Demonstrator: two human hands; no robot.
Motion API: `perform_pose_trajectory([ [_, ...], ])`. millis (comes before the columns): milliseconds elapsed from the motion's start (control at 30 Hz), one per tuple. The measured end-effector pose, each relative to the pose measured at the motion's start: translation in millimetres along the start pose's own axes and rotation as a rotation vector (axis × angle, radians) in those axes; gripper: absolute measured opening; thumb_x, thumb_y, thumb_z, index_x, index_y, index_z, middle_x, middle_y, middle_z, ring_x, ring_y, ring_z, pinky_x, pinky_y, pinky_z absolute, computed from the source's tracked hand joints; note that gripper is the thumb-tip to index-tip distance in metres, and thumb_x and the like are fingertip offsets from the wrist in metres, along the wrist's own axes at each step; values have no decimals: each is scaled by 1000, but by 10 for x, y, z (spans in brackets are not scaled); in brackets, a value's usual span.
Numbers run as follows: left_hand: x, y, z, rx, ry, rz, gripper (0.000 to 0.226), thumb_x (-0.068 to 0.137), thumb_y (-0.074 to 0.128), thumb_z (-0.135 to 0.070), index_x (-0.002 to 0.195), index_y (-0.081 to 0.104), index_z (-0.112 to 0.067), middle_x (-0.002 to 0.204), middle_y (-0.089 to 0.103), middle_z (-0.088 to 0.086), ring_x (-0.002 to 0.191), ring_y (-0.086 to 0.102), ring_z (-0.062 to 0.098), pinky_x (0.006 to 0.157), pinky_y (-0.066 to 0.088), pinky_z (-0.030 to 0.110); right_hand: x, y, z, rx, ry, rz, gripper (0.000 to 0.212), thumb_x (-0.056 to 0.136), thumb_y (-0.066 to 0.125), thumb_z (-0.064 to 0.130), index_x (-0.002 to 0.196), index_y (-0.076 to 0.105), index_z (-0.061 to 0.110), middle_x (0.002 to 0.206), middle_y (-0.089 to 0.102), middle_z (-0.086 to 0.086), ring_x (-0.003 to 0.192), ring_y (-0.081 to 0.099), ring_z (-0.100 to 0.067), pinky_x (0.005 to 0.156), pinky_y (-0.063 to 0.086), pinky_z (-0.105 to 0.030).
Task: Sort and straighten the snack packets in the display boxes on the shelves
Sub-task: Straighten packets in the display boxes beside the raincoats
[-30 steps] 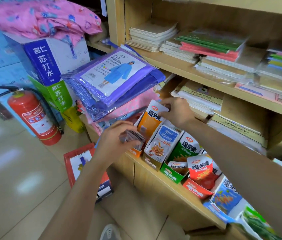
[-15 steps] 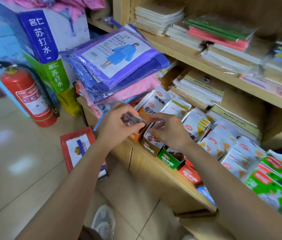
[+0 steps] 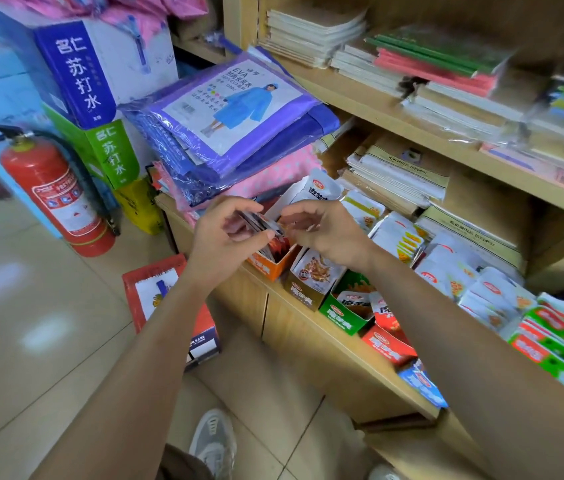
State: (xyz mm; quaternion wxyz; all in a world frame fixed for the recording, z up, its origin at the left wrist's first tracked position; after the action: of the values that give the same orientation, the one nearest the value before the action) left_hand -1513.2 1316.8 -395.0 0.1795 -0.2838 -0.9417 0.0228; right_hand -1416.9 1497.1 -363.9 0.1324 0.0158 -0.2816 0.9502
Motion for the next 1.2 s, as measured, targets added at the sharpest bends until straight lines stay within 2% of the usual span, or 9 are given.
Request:
perform_pose_trajectory([
  [133,-9,-11,-23,-11,15,5,37,78,81,3,110,67,-6,126,60,11,113,65,12,84,53,16,53,69,-9,-61,-29,29,18,89,71,1,103,76,12,91,74,8,83,69,-2,80,54,-20],
  [267,-17,-9,-5,8,49,3,29,77,81,5,103,68,0,127,62,12,102,66,6,82,55,19,135,17,-87,3,63,-136,9,94,64,0,96,73,0,86,74,-17,76,72,-32,78,60,-49],
  [400,-4,23,25,61,67,80,38,76,85,-5,108,67,-13,115,66,6,103,68,15,84,61,40,142,-101,-124,133,174,-203,8,95,62,0,98,70,-2,93,72,-28,76,69,-31,70,61,-37],
  [533,39,77,52,139,52,146,65,76,84,-30,135,56,-31,131,56,-5,120,61,15,88,60,37,98,-169,-122,209,179,-185,19,95,63,2,83,70,15,77,74,-3,73,68,-17,73,60,-32],
  [600,53,97,61,267,78,176,59,74,80,-43,127,58,-35,126,55,-8,118,61,14,89,60,38,83,-192,-119,235,190,-192,20,95,62,1,81,68,14,71,73,2,69,68,-16,73,61,-34],
  [733,50,92,23,343,129,158,40,69,79,-52,97,60,-30,107,57,-9,103,64,12,78,60,39,94,-250,-146,269,232,-308,7,96,61,0,91,63,5,80,70,-14,64,69,-17,59,60,-27],
  [900,46,-19,24,240,58,243,38,65,94,-23,91,65,-23,104,62,-2,95,66,18,83,59,43,119,-342,-212,289,283,-392,11,99,55,0,92,60,5,79,69,-14,61,68,-15,58,60,-26],
  [1033,63,-119,19,239,68,306,34,68,88,2,90,69,-16,100,66,-1,93,68,15,83,56,28,115,-348,-221,253,300,-421,17,101,52,1,95,64,11,86,69,-15,64,67,-17,59,60,-25],
  [1200,111,-135,41,341,114,218,25,85,76,-4,104,77,-20,99,72,-6,93,68,5,85,51,16,153,-332,-249,154,324,-434,16,102,50,7,108,65,3,84,70,-16,60,68,-12,55,54,-19],
])
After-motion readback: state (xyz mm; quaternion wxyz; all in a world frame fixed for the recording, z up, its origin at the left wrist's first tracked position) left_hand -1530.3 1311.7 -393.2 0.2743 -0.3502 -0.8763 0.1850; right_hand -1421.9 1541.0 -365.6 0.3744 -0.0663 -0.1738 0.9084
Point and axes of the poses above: each hand's wrist, its own x-axis towards the middle knuckle, its own y-axis out of the palm, z = x × y, the point moved 1 cm from there along x, towards the middle knuckle
